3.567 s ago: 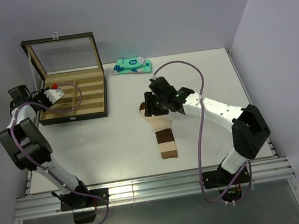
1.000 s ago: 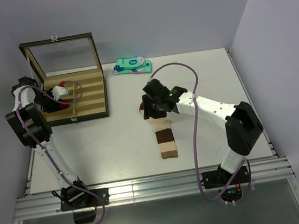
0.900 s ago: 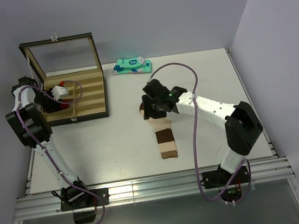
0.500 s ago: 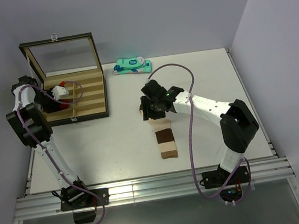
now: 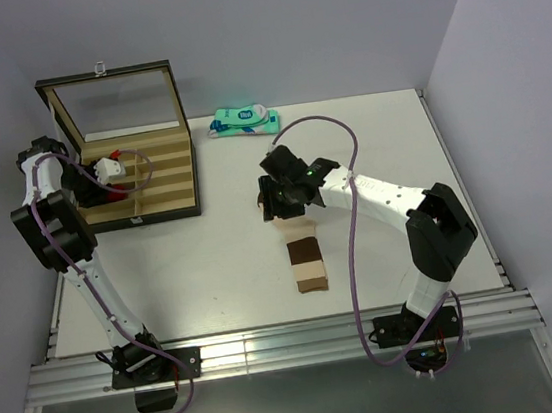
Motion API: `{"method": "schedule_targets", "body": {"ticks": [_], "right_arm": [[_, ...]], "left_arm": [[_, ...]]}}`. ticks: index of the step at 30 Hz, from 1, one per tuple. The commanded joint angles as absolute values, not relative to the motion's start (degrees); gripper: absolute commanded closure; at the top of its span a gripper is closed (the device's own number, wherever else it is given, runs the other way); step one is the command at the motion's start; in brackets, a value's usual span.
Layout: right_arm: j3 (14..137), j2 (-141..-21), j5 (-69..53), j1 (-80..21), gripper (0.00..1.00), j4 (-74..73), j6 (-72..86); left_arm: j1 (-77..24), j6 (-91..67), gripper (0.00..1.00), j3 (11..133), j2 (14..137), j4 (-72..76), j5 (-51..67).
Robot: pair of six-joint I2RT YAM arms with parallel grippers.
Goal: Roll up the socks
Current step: Place the sock in the storage box.
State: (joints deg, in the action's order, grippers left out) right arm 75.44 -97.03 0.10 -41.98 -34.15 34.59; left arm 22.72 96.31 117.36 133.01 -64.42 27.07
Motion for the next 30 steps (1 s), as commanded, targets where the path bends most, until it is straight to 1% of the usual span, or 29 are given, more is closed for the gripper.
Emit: {"method": "schedule_targets", "body": {"ticks": [1,17,27,30], "right_arm": [[78.2,-97.6,0.3,-41.5,0.43,-33.4,33.7],[77.4,-96.9,-1.4,-41.1,0.43,-32.3,33.1],[73.5,-93.5,-0.2,-40.6,0.43,-30.3,33.7],[71.2,-91.6,3.7,-40.6,0.43,-30.9,35.4]], "left_arm": [[22.9,97.0,0.45,119.1,130.8,-68.3,27.5],[22.9,96.2,0.45,120.7,126.9,-70.1,28.6],[23.4,91.7,0.46,122.3,122.5,-69.5,33.4],[22.7,87.0,0.47,122.3,120.0,-70.2,38.3]]}}
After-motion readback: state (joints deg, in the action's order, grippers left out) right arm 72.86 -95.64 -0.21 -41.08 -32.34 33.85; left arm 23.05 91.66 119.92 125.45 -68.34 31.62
